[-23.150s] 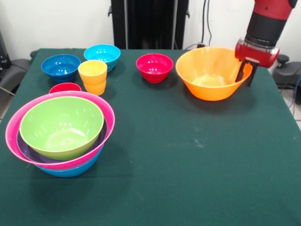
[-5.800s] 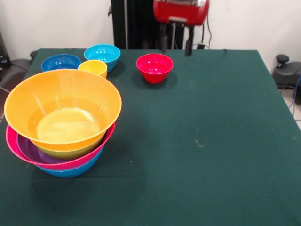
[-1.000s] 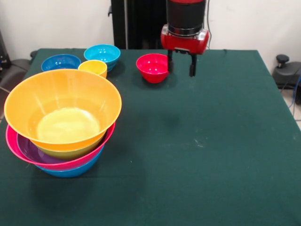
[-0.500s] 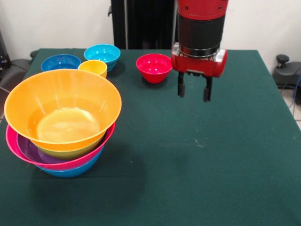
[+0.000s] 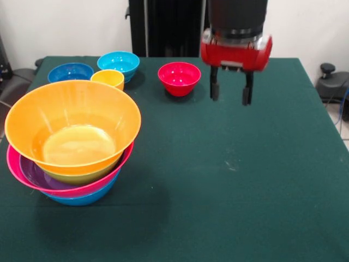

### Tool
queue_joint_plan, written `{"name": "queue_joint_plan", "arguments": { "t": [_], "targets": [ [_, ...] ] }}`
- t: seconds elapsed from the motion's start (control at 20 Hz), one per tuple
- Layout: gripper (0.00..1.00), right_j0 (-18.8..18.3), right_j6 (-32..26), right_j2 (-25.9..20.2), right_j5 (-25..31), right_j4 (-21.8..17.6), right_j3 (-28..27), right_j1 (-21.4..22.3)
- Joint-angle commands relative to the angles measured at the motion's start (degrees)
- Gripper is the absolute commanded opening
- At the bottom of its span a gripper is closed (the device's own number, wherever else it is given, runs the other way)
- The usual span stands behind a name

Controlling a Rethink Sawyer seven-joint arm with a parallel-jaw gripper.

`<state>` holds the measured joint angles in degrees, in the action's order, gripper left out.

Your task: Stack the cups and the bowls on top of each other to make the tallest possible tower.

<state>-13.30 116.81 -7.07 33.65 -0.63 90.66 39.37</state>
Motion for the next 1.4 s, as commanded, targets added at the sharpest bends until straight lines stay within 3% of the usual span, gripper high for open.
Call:
{"name": "queue_joint_plan", "arguments": {
  "t": [0.05, 1.05, 1.4],
  "targets": [
    [1.0, -0.81, 3.23, -1.12, 5.57, 1.78, 11.62, 9.04],
    [1.0, -4.9, -1.24, -1.55, 4.43, 4.84, 28.95, 24.07],
    [1.0, -6.73, -3.35, -2.64, 4.22, 2.75, 28.97, 24.69]
  ]
}}
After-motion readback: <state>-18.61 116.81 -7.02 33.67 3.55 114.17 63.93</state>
